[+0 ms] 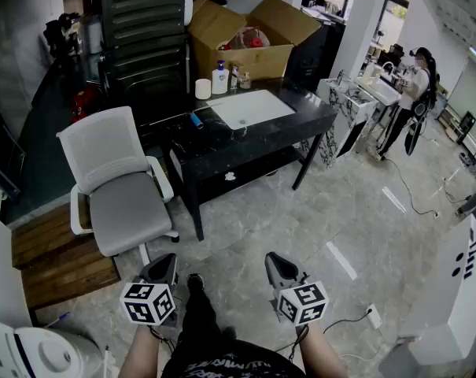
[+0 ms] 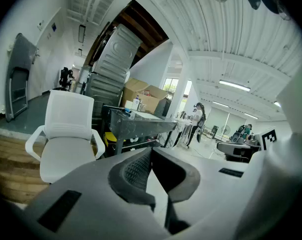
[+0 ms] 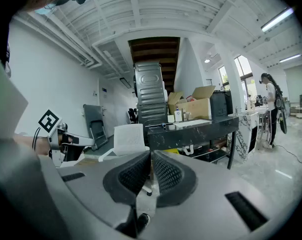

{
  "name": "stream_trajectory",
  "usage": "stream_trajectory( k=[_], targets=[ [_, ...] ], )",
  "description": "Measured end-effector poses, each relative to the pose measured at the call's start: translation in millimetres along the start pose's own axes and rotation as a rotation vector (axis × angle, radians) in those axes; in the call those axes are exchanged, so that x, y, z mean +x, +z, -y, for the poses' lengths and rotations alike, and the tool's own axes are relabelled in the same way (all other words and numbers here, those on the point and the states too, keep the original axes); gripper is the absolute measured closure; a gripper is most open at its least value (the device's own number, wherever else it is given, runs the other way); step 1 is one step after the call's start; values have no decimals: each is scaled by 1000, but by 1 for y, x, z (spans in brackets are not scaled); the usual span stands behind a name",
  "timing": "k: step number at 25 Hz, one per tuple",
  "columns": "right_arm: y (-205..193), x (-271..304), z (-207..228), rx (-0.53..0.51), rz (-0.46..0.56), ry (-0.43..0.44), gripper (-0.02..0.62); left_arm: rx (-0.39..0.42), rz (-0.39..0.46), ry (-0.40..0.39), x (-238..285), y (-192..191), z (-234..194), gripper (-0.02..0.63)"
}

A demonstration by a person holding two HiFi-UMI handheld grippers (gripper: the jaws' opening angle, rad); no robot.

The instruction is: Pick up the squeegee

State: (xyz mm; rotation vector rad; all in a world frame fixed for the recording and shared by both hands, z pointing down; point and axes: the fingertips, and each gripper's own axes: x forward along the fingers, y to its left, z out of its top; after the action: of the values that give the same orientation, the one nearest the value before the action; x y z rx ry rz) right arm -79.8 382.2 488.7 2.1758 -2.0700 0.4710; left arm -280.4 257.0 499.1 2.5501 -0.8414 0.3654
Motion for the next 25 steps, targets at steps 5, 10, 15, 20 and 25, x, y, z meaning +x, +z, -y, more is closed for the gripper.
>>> stream_trajectory(
  k=[5, 10, 15, 20, 25],
  targets=[
    [-1, 7, 5, 7, -2, 5, 541, 23, -3, -10, 8, 4, 4, 586],
    [4, 19, 6, 9, 0, 16, 541, 32, -12, -15, 14, 7, 2, 586],
    [10, 40, 12, -2, 4, 9, 541, 33, -12, -3, 30, 18, -15, 586],
    [22, 75, 23, -21, 23, 17, 541, 34, -10, 0, 65, 36, -38, 586],
    [38, 131, 49, -1, 17, 1, 541, 40, -17, -13, 123, 71, -64, 586]
  ],
)
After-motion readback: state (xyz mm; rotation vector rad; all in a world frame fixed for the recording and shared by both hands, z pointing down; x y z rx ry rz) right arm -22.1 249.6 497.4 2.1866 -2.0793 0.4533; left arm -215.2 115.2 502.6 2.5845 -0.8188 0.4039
